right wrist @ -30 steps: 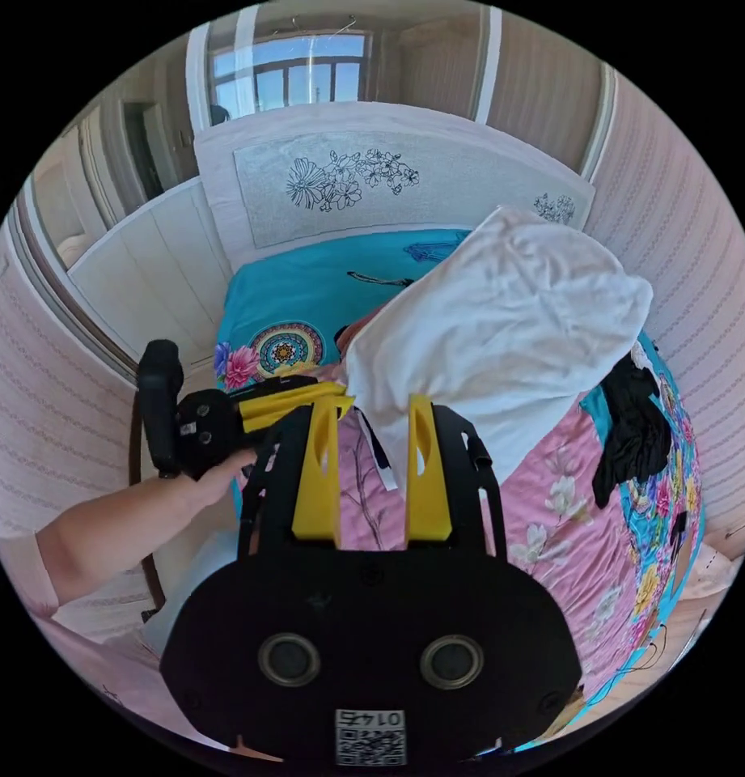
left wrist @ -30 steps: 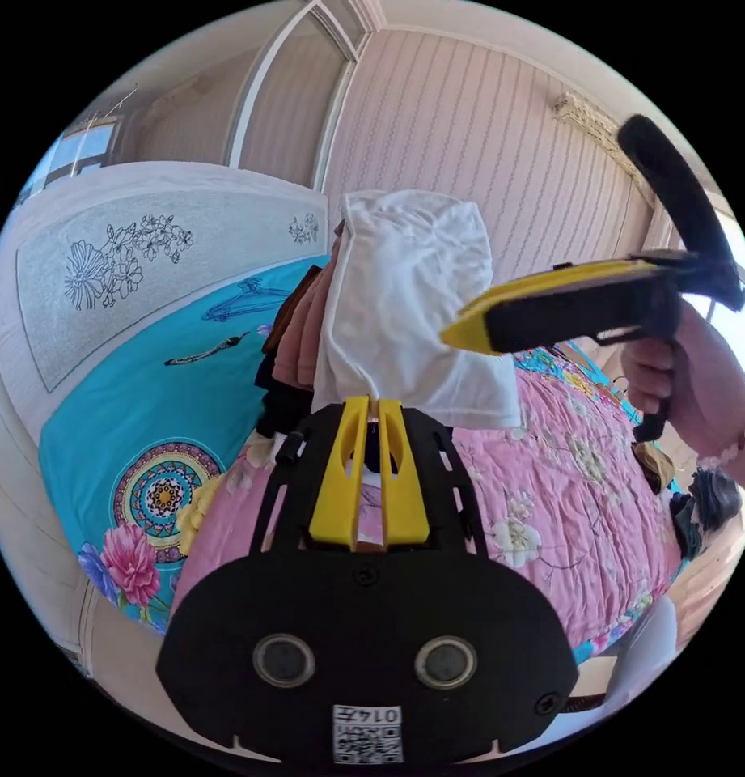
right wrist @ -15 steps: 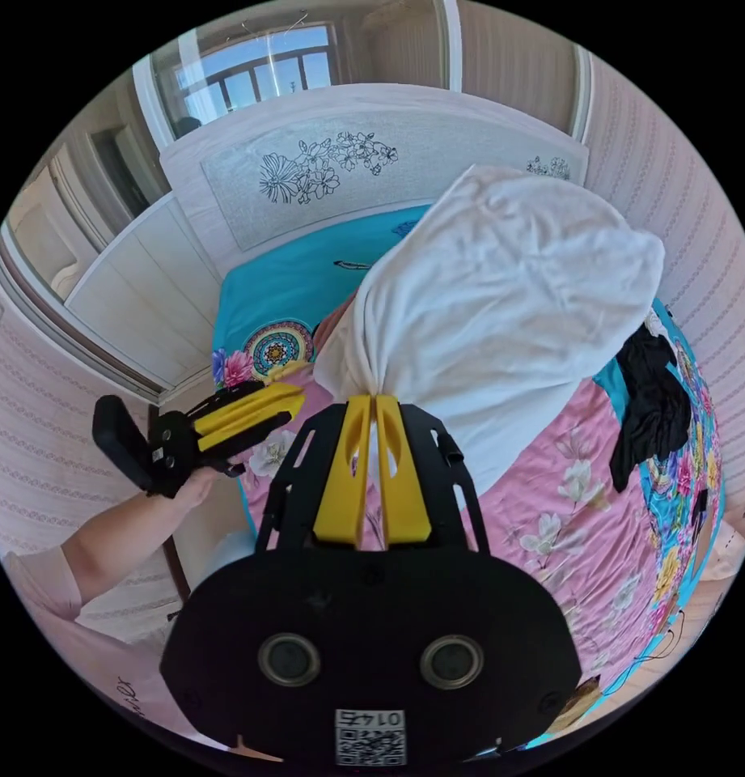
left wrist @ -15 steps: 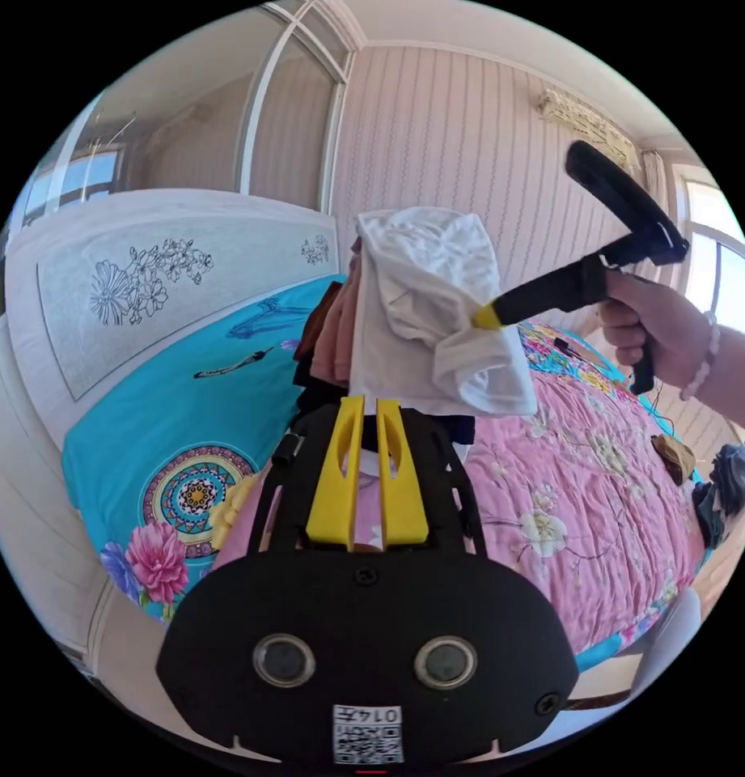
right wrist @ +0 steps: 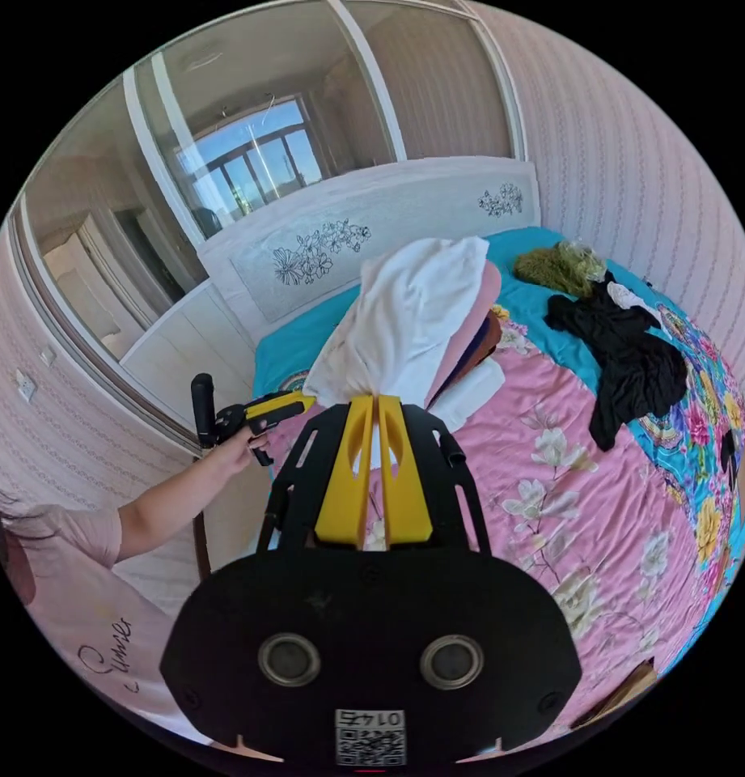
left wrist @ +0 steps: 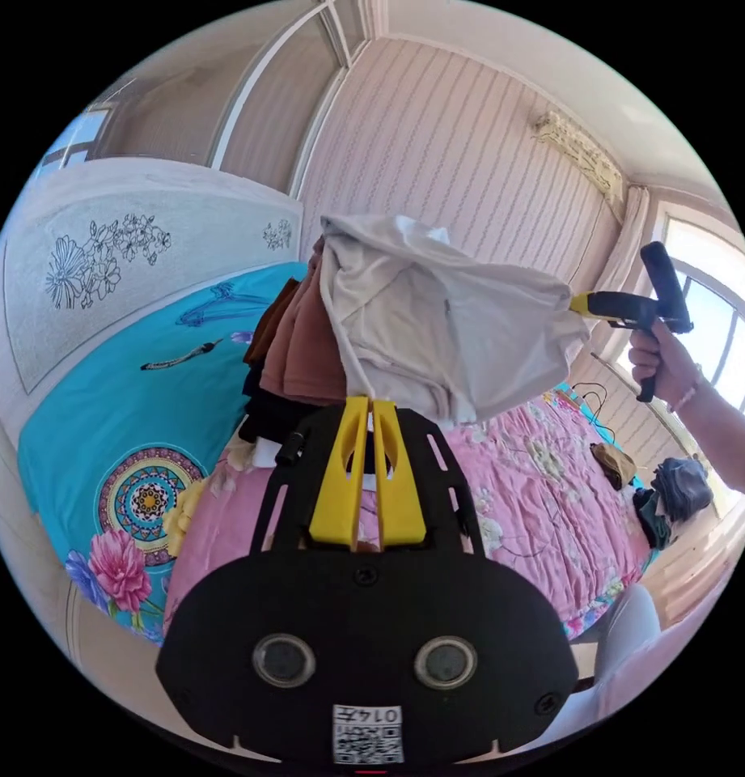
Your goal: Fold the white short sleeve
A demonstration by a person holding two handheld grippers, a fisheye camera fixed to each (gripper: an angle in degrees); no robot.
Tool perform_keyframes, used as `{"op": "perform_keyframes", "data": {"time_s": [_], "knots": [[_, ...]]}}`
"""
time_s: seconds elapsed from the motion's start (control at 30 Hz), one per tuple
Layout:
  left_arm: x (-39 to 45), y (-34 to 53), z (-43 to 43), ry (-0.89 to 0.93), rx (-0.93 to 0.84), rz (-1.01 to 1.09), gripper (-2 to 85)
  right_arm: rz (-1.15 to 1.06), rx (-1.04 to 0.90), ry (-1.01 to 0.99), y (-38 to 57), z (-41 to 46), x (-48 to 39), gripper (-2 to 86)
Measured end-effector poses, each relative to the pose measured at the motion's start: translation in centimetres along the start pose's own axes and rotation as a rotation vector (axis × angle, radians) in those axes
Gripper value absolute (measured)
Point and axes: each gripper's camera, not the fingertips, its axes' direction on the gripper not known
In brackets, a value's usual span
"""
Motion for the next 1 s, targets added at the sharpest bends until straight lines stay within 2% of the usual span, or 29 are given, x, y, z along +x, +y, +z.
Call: {"op": "perform_keyframes", "data": {"time_s": [0.2, 0.33, 0.47, 0.57, 0.67, 0.77, 0.83, 0.93, 1.0], "knots": [[4.3, -1.2, -10.7, 0.168, 0.23, 0.107, -1.0, 0.148, 0.236, -0.075, 11.7, -10.0, 6.0, 0.1], [8.6, 0.1, -19.4, 0.36, 0.373, 0.229, -1.0, 0.23, 0.382, -0.17, 21.9, -15.9, 8.8, 0.1], [11.9, 2.5, -24.4, 0.417, 0.292, 0.286, -1.0, 0.321, 0.492, -0.245, 36.0, -21.5, 10.3, 0.1], [12.9, 3.9, -23.5, 0.408, 0.155, 0.251, -1.0, 0.443, 0.481, -0.206, 45.7, -23.5, 10.9, 0.1], [13.7, 5.6, -20.0, 0.513, 0.026, 0.123, -1.0, 0.574, 0.396, -0.159, 53.0, -23.4, 12.0, 0.0], [14.5, 5.2, -18.9, 0.579, 0.038, 0.079, -1.0, 0.633, 0.398, -0.137, 57.6, -23.6, 13.0, 0.0], [16.1, 2.7, -18.1, 0.606, 0.087, 0.14, -1.0, 0.633, 0.415, -0.126, 59.1, -24.2, 13.9, 0.0], [19.3, -4.5, -15.6, 0.548, 0.159, 0.279, -1.0, 0.563, 0.473, -0.137, 58.0, -26.9, 16.5, 0.0], [20.8, -11.0, -13.7, 0.541, 0.209, 0.274, -1.0, 0.434, 0.531, -0.027, 53.6, -31.3, 18.4, 0.0]]}}
